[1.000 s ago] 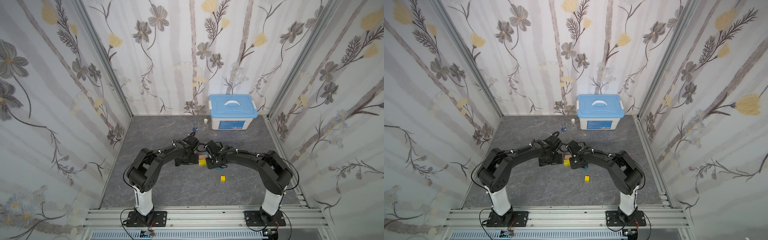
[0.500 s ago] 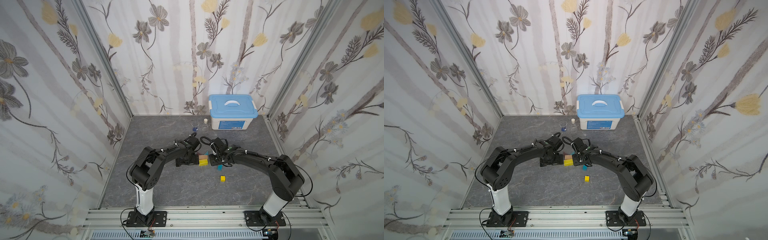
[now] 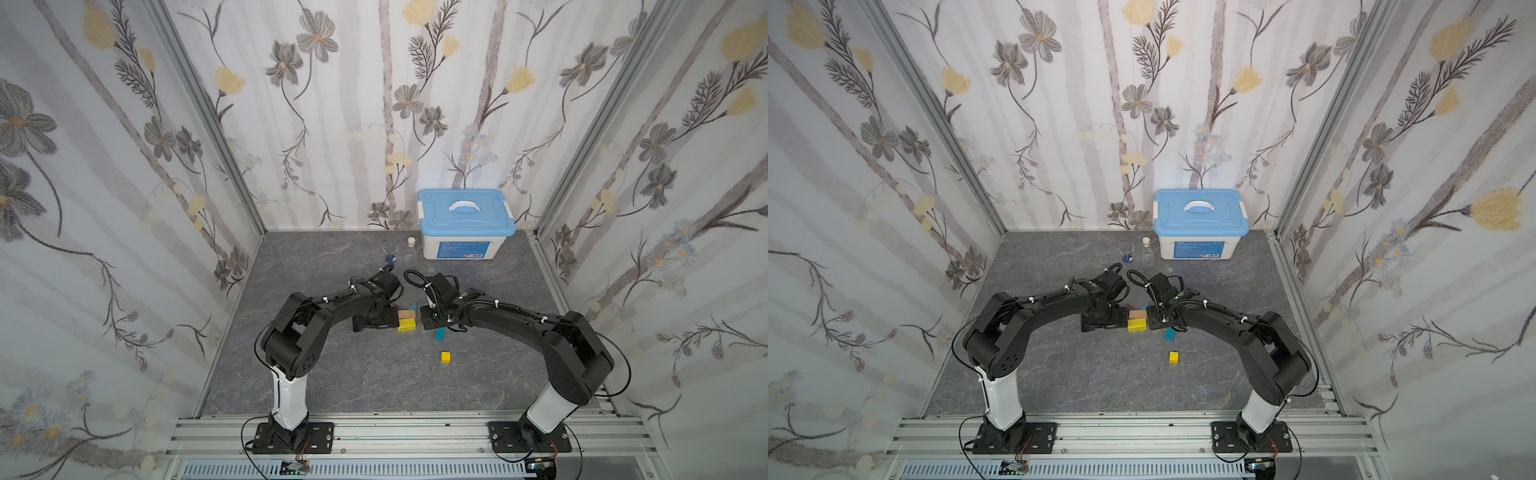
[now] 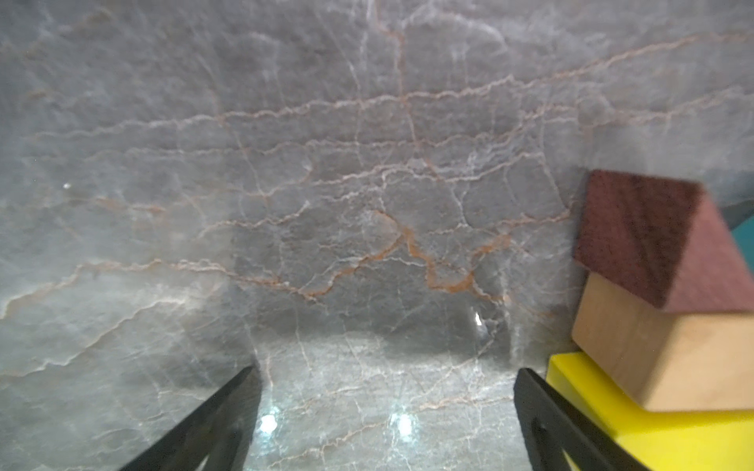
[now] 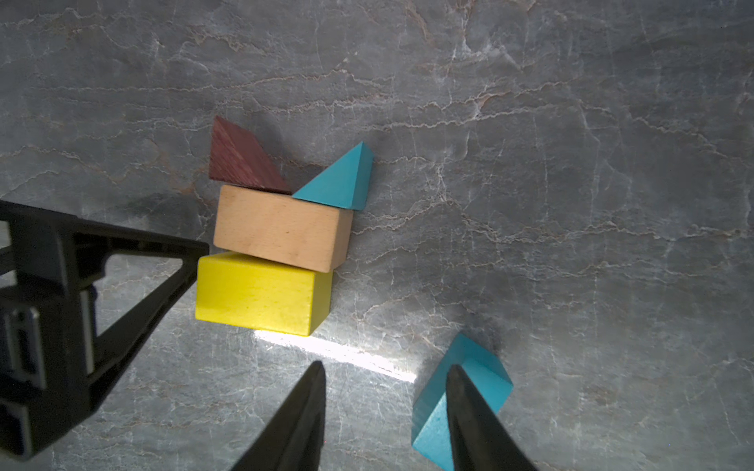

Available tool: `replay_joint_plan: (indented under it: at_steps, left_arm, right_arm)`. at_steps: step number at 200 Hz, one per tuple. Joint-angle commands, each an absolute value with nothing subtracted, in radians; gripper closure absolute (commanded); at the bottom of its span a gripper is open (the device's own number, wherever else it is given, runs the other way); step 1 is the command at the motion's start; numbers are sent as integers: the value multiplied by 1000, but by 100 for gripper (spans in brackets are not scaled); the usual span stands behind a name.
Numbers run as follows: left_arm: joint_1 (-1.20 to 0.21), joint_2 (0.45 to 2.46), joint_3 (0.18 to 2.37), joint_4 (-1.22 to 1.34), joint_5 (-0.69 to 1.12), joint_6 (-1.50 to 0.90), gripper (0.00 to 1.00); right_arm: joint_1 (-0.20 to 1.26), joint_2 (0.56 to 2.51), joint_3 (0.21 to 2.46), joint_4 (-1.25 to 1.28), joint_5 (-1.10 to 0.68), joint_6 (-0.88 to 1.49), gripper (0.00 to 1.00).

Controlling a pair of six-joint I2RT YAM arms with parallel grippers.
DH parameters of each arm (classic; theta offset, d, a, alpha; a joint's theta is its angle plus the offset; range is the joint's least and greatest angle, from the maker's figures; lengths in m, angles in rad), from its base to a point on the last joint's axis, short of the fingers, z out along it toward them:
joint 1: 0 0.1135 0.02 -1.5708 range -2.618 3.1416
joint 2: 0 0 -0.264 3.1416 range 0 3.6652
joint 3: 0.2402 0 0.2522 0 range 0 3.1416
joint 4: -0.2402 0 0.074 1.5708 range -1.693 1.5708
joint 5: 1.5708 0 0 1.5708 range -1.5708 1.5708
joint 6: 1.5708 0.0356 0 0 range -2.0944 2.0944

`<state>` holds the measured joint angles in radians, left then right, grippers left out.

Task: Assemble a carrot with building blocks
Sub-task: Assemble the building block at the center of the board.

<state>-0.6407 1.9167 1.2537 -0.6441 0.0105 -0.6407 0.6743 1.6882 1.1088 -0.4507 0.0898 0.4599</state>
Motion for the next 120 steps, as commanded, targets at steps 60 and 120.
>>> replay_joint_plan:
  at_steps: [60,120]
  left_arm:
    - [-640,1943,1267,-594,67,-650,0]
    - [-640,1952,1276,-582,73,-650,0]
  right_arm:
    - [674,1686,1112,-453,94,460,52]
    - [675,1688,1112,-452,92,463,52]
